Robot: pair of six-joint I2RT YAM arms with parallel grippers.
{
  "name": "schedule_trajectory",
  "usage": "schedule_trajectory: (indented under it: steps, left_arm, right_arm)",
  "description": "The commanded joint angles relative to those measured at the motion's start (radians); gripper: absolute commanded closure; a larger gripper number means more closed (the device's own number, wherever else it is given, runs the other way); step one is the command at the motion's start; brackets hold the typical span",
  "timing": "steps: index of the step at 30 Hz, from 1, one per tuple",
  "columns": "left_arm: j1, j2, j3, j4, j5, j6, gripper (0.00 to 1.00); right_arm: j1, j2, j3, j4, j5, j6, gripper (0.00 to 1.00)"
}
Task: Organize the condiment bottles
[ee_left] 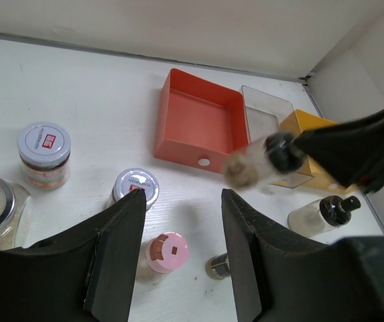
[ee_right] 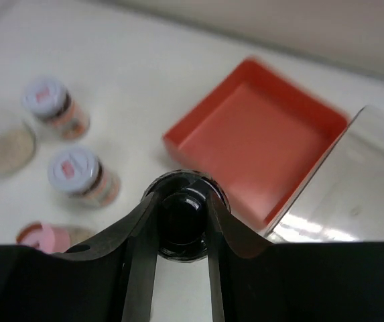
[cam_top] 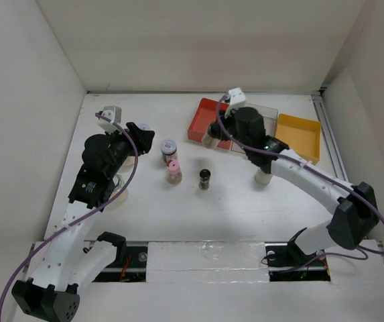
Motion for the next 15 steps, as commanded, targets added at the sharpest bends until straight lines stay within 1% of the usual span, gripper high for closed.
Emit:
schedule_trajectory:
  steps: [1,4,5,7,8,13,15]
  left_arm:
    - [0.001,-0.003,0.001,0.06,0.031,-0.006,0.55]
    - [0.001,-0.003,0.001,0.06,0.031,-0.015,0.55]
    - [0.001,-0.003,0.001,0.06,0.031,-0.015,0.55]
    - [0.001,-0.003,0.001,0.06,0.031,-0.015,0.55]
    - [0.001,-0.003,0.001,0.06,0.031,-0.015,0.55]
    - [0.001,-0.003,0.001,0.06,0.04,-0.015,0.55]
    - [0.001,-0.003,0.001,0.06,0.04,-0.015,0.55]
  right_arm:
    - [-0.116,-0.117,0.132,0.125,0.04,-0.03,0.83]
    - [-0.21,-0.117,0.156,0.138,0.083,-0.03,0.84]
    - [-0.277,-0.117,0.168,0.138,0.083,-0.03,0.84]
    - [-0.339,-0.103,0.177,0.138,0.083,-0.03,0.84]
    - [-0.395,-0.094,0.177,0.138,0.083,-0.03,0.84]
    - [-0.535,-0.057,0.206,0.112,0.083,-0.03,0.84]
    - [-0.59,-0.025,0.206,0.096,0.059,-0.021,0.84]
